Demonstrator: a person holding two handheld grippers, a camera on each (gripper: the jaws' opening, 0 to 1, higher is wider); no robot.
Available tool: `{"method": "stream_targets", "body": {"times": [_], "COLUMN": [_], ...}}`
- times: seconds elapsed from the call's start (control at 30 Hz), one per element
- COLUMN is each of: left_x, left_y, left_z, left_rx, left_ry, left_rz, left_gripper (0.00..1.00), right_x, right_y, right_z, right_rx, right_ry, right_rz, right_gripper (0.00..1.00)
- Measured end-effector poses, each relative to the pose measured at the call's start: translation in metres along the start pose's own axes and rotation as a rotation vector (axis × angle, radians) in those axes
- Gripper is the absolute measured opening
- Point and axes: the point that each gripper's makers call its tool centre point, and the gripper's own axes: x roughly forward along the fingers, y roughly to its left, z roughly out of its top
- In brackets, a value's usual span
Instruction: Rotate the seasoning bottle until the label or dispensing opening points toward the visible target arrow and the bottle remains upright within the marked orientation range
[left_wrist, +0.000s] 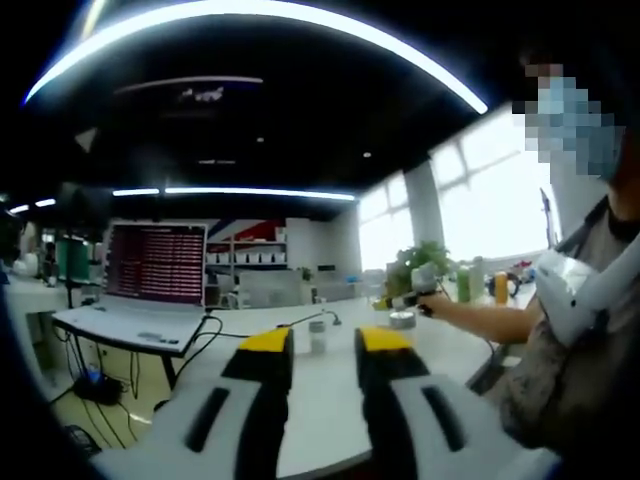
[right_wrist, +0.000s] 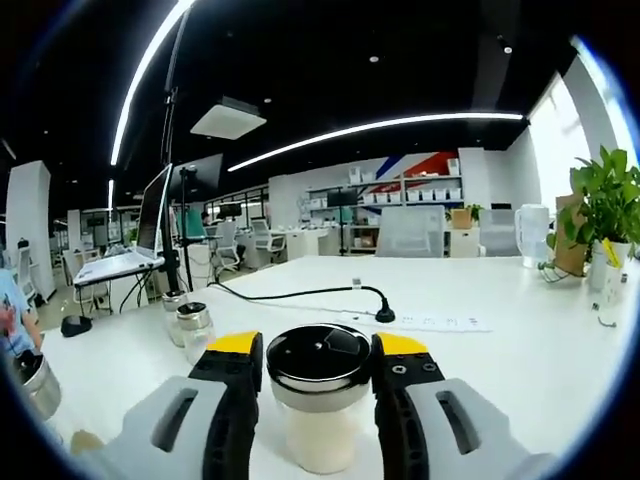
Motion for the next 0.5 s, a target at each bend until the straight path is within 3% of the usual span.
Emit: {"method": "stream_targets", "body": {"times": [0.5], "left_x": [0.0028], "left_y": [-0.0006], "left_z": [-0.0026], "left_rx": [-0.003], "left_ry": [0.007], "left_rz": [-0.003], "left_gripper": [0.26], "right_x": [0.0016], "right_y": [-0.0059], "right_z": [-0.0007], "right_rx": [0.0], "right_ry": [-0.01], "right_rz": [0.006], "right_gripper": [0.41]}}
